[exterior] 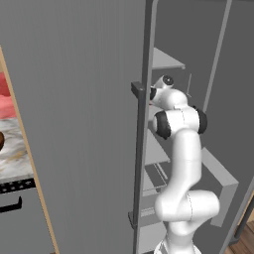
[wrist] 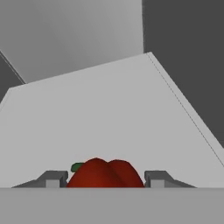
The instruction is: Take the eggplant, cucumber, and bell pepper from the freezer and place them in the bowl on the counter.
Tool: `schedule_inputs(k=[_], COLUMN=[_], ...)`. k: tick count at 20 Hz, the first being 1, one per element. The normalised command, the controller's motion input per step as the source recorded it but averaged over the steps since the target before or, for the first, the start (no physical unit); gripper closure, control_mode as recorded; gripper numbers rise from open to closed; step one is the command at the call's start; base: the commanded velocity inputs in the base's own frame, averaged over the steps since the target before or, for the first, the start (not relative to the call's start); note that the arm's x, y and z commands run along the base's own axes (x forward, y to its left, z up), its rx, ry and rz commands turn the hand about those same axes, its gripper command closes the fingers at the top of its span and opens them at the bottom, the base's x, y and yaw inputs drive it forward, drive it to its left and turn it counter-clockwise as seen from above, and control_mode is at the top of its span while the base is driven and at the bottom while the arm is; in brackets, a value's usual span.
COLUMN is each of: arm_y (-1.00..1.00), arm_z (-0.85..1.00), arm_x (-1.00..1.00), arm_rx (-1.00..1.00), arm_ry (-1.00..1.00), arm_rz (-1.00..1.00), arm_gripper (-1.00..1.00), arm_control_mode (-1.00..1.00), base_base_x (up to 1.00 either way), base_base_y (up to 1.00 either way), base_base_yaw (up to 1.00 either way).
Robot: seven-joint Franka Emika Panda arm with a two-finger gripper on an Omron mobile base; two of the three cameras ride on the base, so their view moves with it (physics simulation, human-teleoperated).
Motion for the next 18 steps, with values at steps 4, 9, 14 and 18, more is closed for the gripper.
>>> schedule_inputs(k=[4,9,14,18], arm_y=[0.00,-0.04,0.00,0.00], arm_z=[0.00,0.00,0.00,0.00], arm_x=[-0.41,-0.58,-0.62,-0.61], arm_rx=[0.00,0.00,0.00,0.00], arm_ry=[0.00,-0.03,-0.03,-0.12], arm_rz=[-0.01,0.00,0.00,0.00], arm_gripper=[1.00,1.00,1.00,1.00], arm_control_mode=[-1.00,-1.00,-1.00,-1.00], base_base_x=[0.00,0.00,0.00,0.00], base_base_y=[0.00,0.00,0.00,0.00], base_base_yaw=[0.00,0.00,0.00,0.00])
